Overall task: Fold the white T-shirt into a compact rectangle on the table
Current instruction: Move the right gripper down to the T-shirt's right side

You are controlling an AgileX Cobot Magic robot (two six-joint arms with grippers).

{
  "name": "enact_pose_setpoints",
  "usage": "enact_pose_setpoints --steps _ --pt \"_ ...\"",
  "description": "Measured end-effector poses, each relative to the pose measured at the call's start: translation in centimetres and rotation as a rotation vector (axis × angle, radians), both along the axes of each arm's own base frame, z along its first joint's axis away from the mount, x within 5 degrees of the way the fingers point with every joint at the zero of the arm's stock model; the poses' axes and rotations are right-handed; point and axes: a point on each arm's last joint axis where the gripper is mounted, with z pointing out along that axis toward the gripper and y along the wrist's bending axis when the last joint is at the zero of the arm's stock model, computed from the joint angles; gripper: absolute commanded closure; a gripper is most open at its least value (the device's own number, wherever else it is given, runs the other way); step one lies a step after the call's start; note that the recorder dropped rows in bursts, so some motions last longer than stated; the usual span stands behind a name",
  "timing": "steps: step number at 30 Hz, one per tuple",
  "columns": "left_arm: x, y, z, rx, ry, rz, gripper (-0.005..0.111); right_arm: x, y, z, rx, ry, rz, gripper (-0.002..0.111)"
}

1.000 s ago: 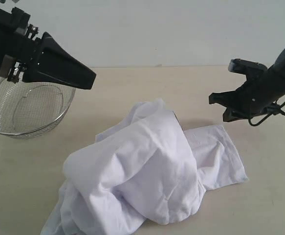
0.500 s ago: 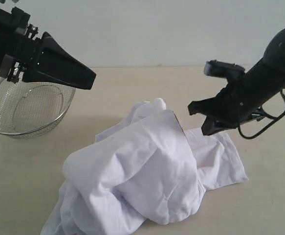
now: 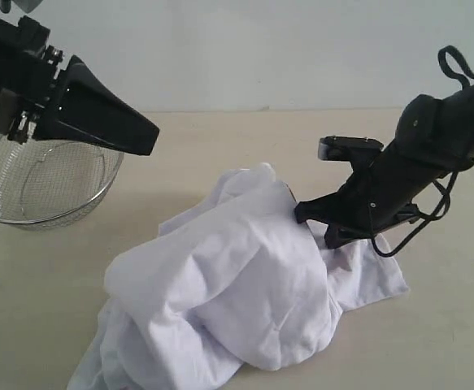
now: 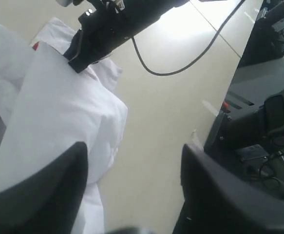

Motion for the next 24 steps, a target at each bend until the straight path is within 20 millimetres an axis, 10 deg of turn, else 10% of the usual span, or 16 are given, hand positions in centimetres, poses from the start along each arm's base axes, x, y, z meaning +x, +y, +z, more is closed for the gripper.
enact_pose_setpoints --steps 12,24 --pt "0.0 -0.1 0.1 -0.021 0.007 0.004 0.053 5.3 -0.2 -0.4 -0.082 -0.036 -0.069 0.109" --pt "0.0 -0.2 0.3 -0.042 0.011 0.009 0.053 9.6 -8.3 -0.3 -0.104 -0.061 -0.239 0.109"
